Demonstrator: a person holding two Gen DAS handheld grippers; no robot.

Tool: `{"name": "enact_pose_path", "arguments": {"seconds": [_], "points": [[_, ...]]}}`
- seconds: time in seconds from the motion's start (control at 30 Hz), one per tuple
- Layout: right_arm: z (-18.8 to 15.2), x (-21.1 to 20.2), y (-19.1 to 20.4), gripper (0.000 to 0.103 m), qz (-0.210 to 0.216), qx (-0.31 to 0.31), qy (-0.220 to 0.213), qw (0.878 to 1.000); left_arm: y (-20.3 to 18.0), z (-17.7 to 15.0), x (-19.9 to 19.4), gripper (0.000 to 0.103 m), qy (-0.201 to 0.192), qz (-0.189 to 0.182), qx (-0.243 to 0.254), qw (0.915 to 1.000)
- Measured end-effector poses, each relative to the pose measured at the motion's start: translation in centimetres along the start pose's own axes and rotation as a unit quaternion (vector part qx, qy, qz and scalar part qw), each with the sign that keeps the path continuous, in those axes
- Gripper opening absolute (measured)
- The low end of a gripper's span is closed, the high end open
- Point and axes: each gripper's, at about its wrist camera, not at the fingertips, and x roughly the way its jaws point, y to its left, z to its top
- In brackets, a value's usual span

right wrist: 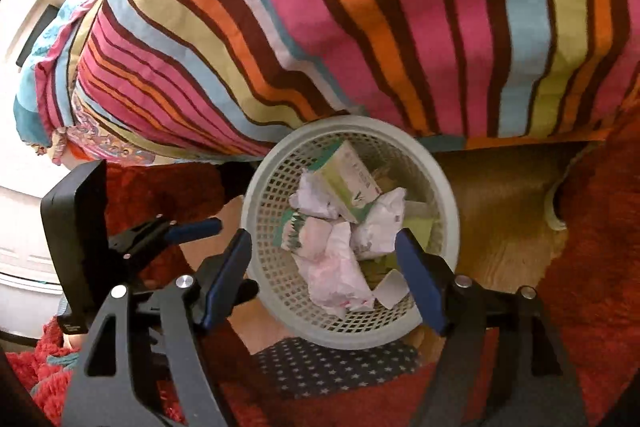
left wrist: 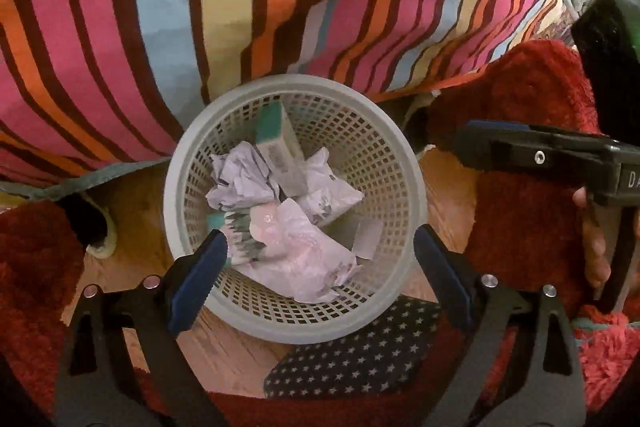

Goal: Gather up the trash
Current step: 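Carry white box and yellow box over the wastebasket and open both tools, then grasp the white earphone case with the left tool while the right tool grasps the pink plush fish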

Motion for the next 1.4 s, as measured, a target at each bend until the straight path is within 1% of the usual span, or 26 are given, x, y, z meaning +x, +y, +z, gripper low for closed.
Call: {"name": "enact_pose_path", "arguments": {"seconds": [0.1, 0.13, 0.2, 0.27, 0.37, 0.4, 0.43, 0.47, 0.53, 0.57, 0.6, 0.63, 0.7, 0.73, 0.8, 0.87, 0.9, 0.97, 1.0, 1.03, 1.07, 1.13, 1.17, 1.2, 1.3, 1.4], "points": [[-0.2, -0.8, 0.5, 0.07, -0.029, -0.018, -0.019, 0.999, 0.2, 0.1, -1.1, 0.092, -0.022, 0.007, -0.002, 0.9997], [-0.2, -1.6, 0.8, 0.07, -0.044, -0.027, -0.035, 0.998, 0.2, 0.1, -1.6, 0.092, -0.033, 0.01, -0.001, 0.9994], [0.0, -2.9, 1.2, 0.07, -0.064, -0.043, -0.064, 0.995, 0.0, 0.3, -3.2, 0.092, -0.068, 0.024, 0.001, 0.9974], [0.5, -5.0, 1.8, 0.07, -0.091, -0.067, -0.11, 0.988, 0.0, 0.8, -5.1, 0.092, -0.096, 0.037, 0.003, 0.9947], [2.2, -8.9, 2.4, 0.07, -0.113, -0.09, -0.186, 0.972, -0.5, 2.4, -9.1, 0.092, -0.134, 0.05, 0.014, 0.9896], [3.2, -10.6, 2.4, 0.07, -0.118, -0.097, -0.216, 0.964, -0.8, 3.4, -10.8, 0.092, -0.147, 0.05, 0.023, 0.9875], [4.0, -11.5, 2.5, 0.07, -0.122, -0.102, -0.234, 0.959, -1.1, 4.4, -12.2, 0.092, -0.158, 0.054, 0.031, 0.9855], [5.6, -12.9, 2.4, 0.07, -0.125, -0.112, -0.26, 0.951, -1.5, 6.2, -14.4, 0.092, -0.18, 0.063, 0.047, 0.9806], [8.2, -14.5, 2.1, 0.07, -0.129, -0.12, -0.293, 0.94, -1.9, 8.8, -16.8, 0.092, -0.205, 0.074, 0.066, 0.9737], [9.9, -15.0, 1.9, 0.071, -0.13, -0.12, -0.307, 0.935, -2.0, 11.3, -18.5, 0.092, -0.23, 0.071, 0.08, 0.9673], [11.5, -15.5, 1.6, 0.071, -0.129, -0.119, -0.317, 0.932, -2.0, 12.9, -19.2, 0.092, -0.242, 0.071, 0.086, 0.9639], [13.6, -16.0, 1.2, 0.07, -0.129, -0.115, -0.329, 0.928, -2.0, 15.0, -19.9, 0.092, -0.249, 0.074, 0.091, 0.9613], [17.9, -16.3, 0.6, 0.071, -0.126, -0.105, -0.343, 0.925, -1.7, 20.4, -20.3, 0.092, -0.263, 0.092, 0.092, 0.9561], [19.8, -16.3, 0.4, 0.071, -0.125, -0.102, -0.345, 0.924, -1.4, 22.5, -20.2, 0.092, -0.266, 0.092, 0.089, 0.9555], [22.8, -16.6, 0.0, 0.071, -0.12, -0.102, -0.352, 0.923, -0.4, 28.0, -19.3, 0.092, -0.265, 0.086, 0.076, 0.9575], [27.3, -16.3, -0.2, 0.071, -0.118, -0.1, -0.358, 0.921, 0.4, 32.6, -18.2, 0.092, -0.266, 0.097, 0.066, 0.9569], [28.8, -16.0, 0.0, 0.073, -0.12, -0.098, -0.359, 0.92, 0.8, 35.3, -17.4, 0.092, -0.264, 0.097, 0.065, 0.9573], [33.8, -15.4, -0.2, 0.079, -0.111, -0.089, -0.348, 0.927, 1.4, 39.5, -15.8, 0.092, -0.262, 0.099, 0.06, 0.9581], [36.0, -14.9, -0.4, 0.079, -0.111, -0.084, -0.339, 0.93, 1.7, 41.6, -14.9, 0.092, -0.258, 0.099, 0.06, 0.9592], [37.7, -14.3, -0.6, 0.079, -0.114, -0.081, -0.331, 0.933, 1.8, 43.2, -14.2, 0.092, -0.255, 0.099, 0.061, 0.9599], [38.5, -13.9, -0.1, 0.079, -0.119, -0.08, -0.326, 0.934, 1.8, 45.3, -13.3, 0.092, -0.254, 0.103, 0.072, 0.959], [41.4, -12.3, -0.2, 0.079, -0.125, -0.072, -0.309, 0.94, 1.7, 47.4, -12.6, 0.092, -0.256, 0.117, 0.096, 0.9547], [42.2, -11.8, -0.2, 0.079, -0.125, -0.07, -0.303, 0.942, 1.7, 48.9, -11.9, 0.092, -0.255, 0.126, 0.11, 0.9523], [42.8, -11.4, -0.2, 0.079, -0.123, -0.068, -0.298, 0.944, 1.9, 49.7, -11.5, 0.092, -0.253, 0.13, 0.115, 0.9518], [45.5, -10.1, -0.5, 0.079, -0.11, -0.059, -0.286, 0.95, 2.8, 52.3, -10.3, 0.092, -0.238, 0.124, 0.117, 0.9561], [47.4, -9.0, -0.4, 0.079, -0.11, -0.064, -0.267, 0.955, 3.5, 53.9, -9.2, 0.092, -0.228, 0.115, 0.113, 0.9603]]}}
